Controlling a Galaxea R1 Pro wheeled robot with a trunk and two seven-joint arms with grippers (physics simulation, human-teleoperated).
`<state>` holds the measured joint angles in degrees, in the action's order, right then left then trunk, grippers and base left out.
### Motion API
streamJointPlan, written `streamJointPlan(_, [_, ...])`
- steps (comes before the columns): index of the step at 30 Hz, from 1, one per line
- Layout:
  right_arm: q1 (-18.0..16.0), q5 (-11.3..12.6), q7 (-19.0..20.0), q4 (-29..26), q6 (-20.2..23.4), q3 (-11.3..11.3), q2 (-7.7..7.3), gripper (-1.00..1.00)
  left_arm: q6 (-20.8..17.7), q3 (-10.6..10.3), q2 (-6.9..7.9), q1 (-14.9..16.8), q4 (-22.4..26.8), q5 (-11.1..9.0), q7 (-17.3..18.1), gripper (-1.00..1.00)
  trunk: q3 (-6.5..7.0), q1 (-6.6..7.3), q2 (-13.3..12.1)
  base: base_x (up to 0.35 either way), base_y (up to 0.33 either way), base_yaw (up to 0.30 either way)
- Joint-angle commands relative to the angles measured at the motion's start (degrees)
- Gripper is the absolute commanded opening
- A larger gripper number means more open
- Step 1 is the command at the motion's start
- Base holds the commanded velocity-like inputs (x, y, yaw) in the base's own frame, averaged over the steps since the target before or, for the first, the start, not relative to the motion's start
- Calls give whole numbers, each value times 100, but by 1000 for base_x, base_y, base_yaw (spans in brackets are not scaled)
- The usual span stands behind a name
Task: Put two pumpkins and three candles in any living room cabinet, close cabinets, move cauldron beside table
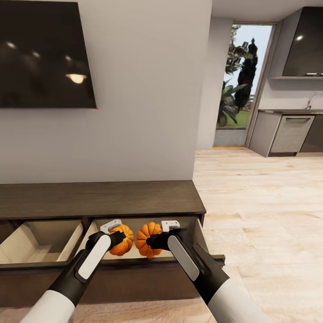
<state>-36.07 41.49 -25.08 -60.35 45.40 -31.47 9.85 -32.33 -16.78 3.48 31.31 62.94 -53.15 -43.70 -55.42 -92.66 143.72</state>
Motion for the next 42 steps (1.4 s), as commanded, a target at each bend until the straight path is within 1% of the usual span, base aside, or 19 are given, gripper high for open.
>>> streamJointPlan(1, [-5, 61, -58, -5, 4, -9, -1, -100, -7, -18, 5, 6, 8, -41, -50, -100, -6, 1, 3, 17, 6, 0])
streamJointPlan(15, [-5, 61, -58, -3, -5, -9, -1, -100, -8, -18, -29, 5, 8, -47, -42, -100, -6, 1, 3, 121, 18, 0])
streamJointPlan(22, [-5, 61, -58, 2, -5, -9, -1, -100, -9, -18, -23, 4, 8, -54, -40, -100, -6, 1, 3, 119, 3, 0])
streamJointPlan(29, [-5, 50, -60, 25, -5, -9, -4, -100, -9, -18, -23, 1, 6, -47, -27, -100, -6, 1, 3, 24, 0, 0])
streamJointPlan(33, [-5, 57, -66, 44, -5, -9, -6, -100, -10, -25, -21, 0, 3, -57, -26, -100, -95, -9, 8, 1, 0, 0])
streamJointPlan(35, [-5, 46, -66, 161, -9, -9, -7, -100, -10, -21, -17, -1, 2, -61, -28, -100, -95, -9, 8, 0, 0, 0])
streamJointPlan(42, [-5, 38, -67, 364, -150, -9, -9, -100, -10, -27, -19, -2, -1, -64, -25, -100, -250, -27, 17, 0, 0, 0])
